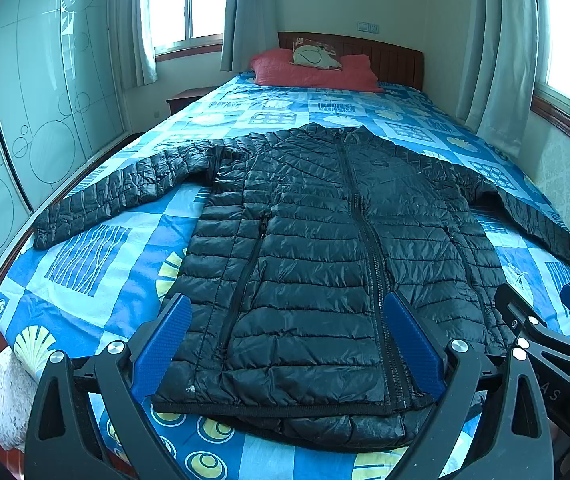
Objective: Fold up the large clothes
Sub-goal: 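Move the right tool to the cuff of a jacket sleeve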
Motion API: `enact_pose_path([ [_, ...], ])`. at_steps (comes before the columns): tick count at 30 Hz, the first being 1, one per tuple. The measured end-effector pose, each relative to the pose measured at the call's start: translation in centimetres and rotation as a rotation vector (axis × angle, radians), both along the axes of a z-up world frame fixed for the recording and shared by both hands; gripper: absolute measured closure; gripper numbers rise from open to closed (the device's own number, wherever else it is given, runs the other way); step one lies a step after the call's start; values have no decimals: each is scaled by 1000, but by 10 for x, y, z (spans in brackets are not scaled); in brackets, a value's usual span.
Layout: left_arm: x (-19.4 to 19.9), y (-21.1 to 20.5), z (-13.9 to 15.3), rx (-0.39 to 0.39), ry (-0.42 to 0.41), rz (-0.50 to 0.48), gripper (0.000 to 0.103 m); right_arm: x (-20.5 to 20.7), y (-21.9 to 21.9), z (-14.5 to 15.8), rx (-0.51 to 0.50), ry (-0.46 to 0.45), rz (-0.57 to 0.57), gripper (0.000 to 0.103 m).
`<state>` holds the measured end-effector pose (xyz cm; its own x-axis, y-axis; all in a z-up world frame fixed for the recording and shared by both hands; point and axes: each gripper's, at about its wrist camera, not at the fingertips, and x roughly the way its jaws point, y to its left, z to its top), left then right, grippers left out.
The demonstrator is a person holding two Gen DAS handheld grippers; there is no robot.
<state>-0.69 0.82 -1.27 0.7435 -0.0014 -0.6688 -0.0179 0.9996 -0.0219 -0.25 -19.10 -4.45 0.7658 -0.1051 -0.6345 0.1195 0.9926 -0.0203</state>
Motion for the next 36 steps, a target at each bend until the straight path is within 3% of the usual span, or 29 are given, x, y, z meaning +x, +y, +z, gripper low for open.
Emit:
enact_pose_path([
  [8, 8, 12, -8, 6, 8, 23, 8, 10, -15, -7, 41, 11, -16, 2],
  [14, 50, 72, -29, 53, 7, 218, 7, 29, -67, -16, 140, -8, -124, 2],
  [16, 68, 99, -41, 75, 22, 289, 7, 37, -95, -21, 172, -31, -179, 3],
  [19, 99, 144, -64, 93, 73, 380, 7, 54, -139, -29, 180, -32, -278, 39],
  [25, 144, 226, -103, 100, 142, 554, 7, 79, -241, -47, 334, -64, -457, 34],
  [28, 152, 256, -116, 61, 165, 622, 7, 83, -293, -61, 438, -93, -536, 34],
  [31, 158, 273, -132, 54, 200, 677, 7, 88, -343, -79, 556, -120, -616, 34],
  [36, 159, 282, -141, -4, 208, 705, 6, 92, -409, -107, 657, -184, -737, 34],
])
